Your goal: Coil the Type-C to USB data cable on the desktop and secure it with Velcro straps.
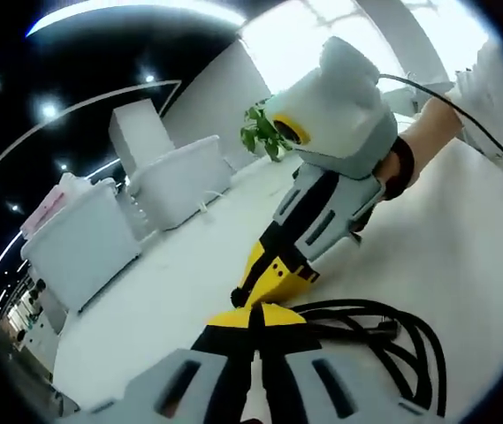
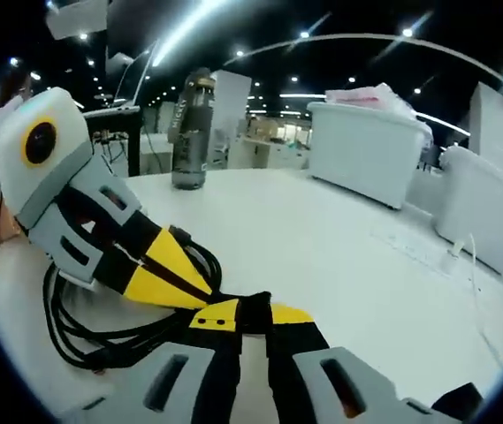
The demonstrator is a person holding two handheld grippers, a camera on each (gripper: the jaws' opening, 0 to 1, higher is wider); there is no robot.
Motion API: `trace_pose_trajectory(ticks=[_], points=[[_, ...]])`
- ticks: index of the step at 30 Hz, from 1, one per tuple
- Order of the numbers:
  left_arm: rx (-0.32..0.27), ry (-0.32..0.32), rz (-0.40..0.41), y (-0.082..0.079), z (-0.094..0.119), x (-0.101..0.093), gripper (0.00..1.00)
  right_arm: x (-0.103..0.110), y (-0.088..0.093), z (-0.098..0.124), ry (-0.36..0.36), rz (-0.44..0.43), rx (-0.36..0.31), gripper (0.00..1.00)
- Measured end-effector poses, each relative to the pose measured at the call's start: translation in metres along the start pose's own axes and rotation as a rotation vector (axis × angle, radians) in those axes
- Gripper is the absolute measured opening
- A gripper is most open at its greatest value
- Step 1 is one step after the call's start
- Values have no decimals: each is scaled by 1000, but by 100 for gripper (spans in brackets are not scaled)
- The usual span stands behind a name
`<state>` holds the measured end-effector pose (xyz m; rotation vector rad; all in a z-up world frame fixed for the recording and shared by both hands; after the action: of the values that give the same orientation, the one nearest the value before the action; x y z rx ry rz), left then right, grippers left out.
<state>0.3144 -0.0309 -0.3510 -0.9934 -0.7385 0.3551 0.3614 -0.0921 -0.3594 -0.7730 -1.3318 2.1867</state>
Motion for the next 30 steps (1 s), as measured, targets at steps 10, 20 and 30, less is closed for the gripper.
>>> trace_pose_trajectory(ticks=[10, 20, 30], points=[[-47, -9, 154, 0, 3, 7, 2, 3, -16, -1, -64, 36, -47, 3], [-205, -290, 429, -5, 58, 62, 3, -3, -3, -5, -92, 80, -32, 1], [-293, -470, 500, 7, 89, 106, 5, 34, -12, -4, -219, 39, 39, 22]])
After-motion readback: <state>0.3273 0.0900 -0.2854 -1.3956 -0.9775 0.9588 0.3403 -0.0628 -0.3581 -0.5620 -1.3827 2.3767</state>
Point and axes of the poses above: the point that each gripper's makers call its tool centre point, and the gripper's own axes: z roughly backward along the fingers, x roughly to its left, y roughly out of its underside, the point moved 4 cm from there along z, roughly backward along the fingers, and after that the axes turned 3 degrees about y, right-handed, at the moved point
